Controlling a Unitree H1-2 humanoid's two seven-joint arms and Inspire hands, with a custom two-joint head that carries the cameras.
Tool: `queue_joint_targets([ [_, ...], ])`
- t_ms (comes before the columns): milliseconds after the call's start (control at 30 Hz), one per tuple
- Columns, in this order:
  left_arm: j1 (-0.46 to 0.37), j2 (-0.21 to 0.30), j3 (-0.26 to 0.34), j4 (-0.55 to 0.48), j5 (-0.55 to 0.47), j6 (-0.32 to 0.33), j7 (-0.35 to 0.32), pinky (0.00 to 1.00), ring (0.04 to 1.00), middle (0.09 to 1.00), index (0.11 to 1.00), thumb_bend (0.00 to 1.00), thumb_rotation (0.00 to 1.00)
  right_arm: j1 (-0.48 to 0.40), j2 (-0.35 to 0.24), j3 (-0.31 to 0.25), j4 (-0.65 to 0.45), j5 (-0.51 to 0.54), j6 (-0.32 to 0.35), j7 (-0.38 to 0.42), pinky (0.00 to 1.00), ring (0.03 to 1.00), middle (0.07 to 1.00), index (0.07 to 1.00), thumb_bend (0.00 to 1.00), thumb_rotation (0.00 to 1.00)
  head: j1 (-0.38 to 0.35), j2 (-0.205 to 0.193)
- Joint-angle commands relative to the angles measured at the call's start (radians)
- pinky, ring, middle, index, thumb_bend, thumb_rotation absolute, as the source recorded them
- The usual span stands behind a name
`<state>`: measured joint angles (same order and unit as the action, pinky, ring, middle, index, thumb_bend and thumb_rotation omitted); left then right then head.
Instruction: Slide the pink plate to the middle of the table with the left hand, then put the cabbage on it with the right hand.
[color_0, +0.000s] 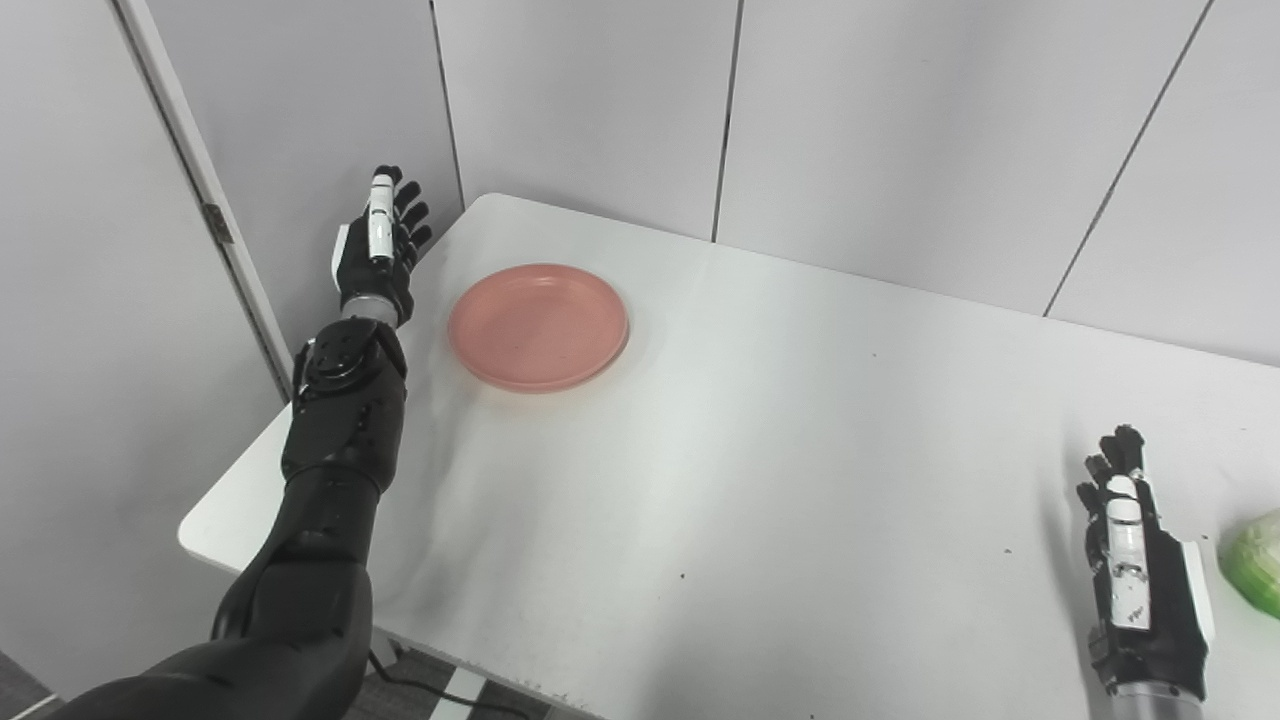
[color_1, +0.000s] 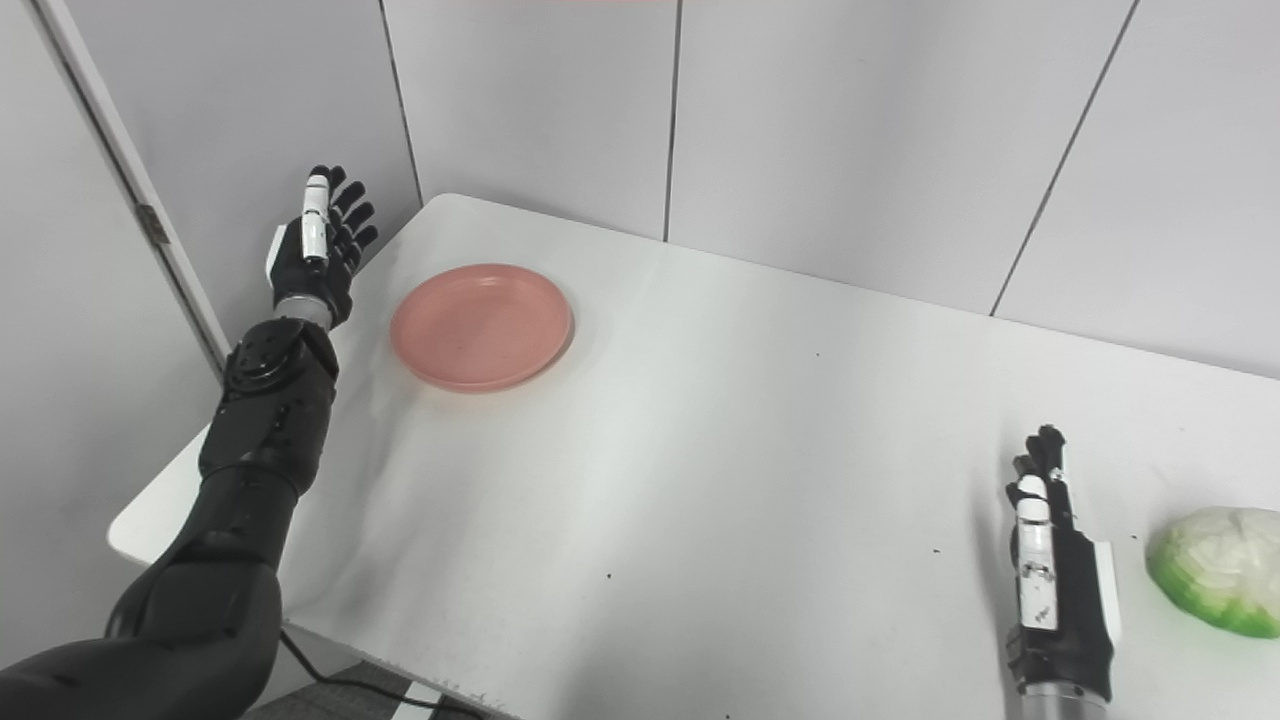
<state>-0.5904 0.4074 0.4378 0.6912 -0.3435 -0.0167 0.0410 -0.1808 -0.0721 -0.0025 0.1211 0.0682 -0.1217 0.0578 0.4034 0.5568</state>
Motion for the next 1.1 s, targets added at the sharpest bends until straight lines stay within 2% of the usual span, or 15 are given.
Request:
queue_joint_targets([
  [0,-0.056,0.042,0.005,-0.006,-0.003,-0.043,-0.011,0.94,0.939,0.938,0.929,0.4,1.0,0.049,-0.006,-0.008,0.022,0.0,-0.003,0.004,1.0,0.996,1.0,1.0,0.05,1.0,-0.001,0.0],
  [400,-0.05,0.024,-0.009,0.069,0.015,-0.088,0.007,0.91,0.919,0.918,0.909,0.36,1.0,0.047,0.004,-0.013,0.021,0.021,-0.008,0.005,1.0,0.994,1.0,1.0,0.04,1.0,0.0,0.005],
  [667,-0.034,-0.002,-0.029,0.115,0.01,-0.116,-0.008,0.94,0.924,0.926,0.919,0.39,1.0,0.05,0.002,-0.01,0.014,0.018,-0.005,0.008,1.0,0.997,1.0,1.0,0.06,1.0,-0.004,0.007],
  [1067,-0.028,-0.047,-0.054,0.165,0.003,-0.117,-0.024,0.93,0.913,0.909,0.912,0.37,1.0,0.052,0.001,-0.006,0.005,-0.001,0.004,0.003,1.0,1.0,1.0,1.0,0.05,1.0,-0.006,0.008],
])
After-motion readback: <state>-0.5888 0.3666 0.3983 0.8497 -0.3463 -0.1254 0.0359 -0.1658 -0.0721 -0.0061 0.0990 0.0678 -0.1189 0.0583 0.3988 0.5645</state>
